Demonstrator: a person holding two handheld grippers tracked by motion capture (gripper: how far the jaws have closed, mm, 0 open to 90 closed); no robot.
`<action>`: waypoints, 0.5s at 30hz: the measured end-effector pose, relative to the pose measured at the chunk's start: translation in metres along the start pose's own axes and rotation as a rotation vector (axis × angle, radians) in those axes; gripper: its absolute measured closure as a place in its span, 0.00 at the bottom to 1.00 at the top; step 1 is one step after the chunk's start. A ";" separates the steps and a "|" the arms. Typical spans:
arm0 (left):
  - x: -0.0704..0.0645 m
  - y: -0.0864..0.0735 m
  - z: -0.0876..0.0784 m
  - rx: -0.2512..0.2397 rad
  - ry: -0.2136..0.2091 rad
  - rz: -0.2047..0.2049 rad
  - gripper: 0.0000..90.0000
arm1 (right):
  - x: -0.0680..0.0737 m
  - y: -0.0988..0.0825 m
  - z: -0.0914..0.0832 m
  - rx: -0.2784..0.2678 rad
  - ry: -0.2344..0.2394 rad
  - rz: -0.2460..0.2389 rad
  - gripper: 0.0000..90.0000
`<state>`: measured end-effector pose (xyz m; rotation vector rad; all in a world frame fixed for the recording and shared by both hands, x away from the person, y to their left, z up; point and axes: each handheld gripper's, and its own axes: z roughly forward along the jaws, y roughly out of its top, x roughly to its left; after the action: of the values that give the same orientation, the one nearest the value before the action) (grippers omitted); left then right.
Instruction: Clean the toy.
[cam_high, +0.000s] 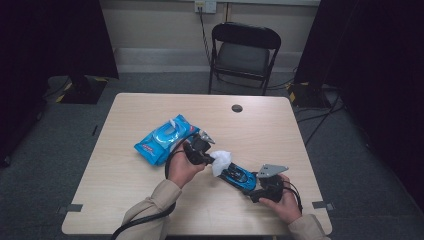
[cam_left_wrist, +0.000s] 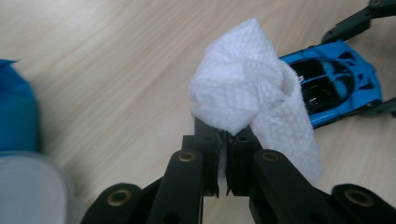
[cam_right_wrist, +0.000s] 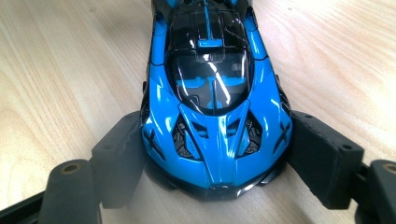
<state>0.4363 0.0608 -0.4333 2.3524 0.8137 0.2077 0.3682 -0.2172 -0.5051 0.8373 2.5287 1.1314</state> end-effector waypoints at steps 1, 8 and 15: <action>0.000 0.000 -0.001 0.010 0.004 0.002 0.95 | 0.000 0.000 0.000 0.000 0.000 0.000 0.26; -0.013 0.003 0.008 0.012 -0.041 0.040 0.89 | 0.000 0.000 0.000 0.000 0.000 0.000 0.26; -0.022 0.010 0.014 -0.033 -0.115 0.024 0.66 | 0.000 0.000 0.000 0.000 0.000 0.000 0.26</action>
<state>0.4289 0.0342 -0.4373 2.3205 0.7216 0.0939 0.3682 -0.2172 -0.5051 0.8368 2.5292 1.1313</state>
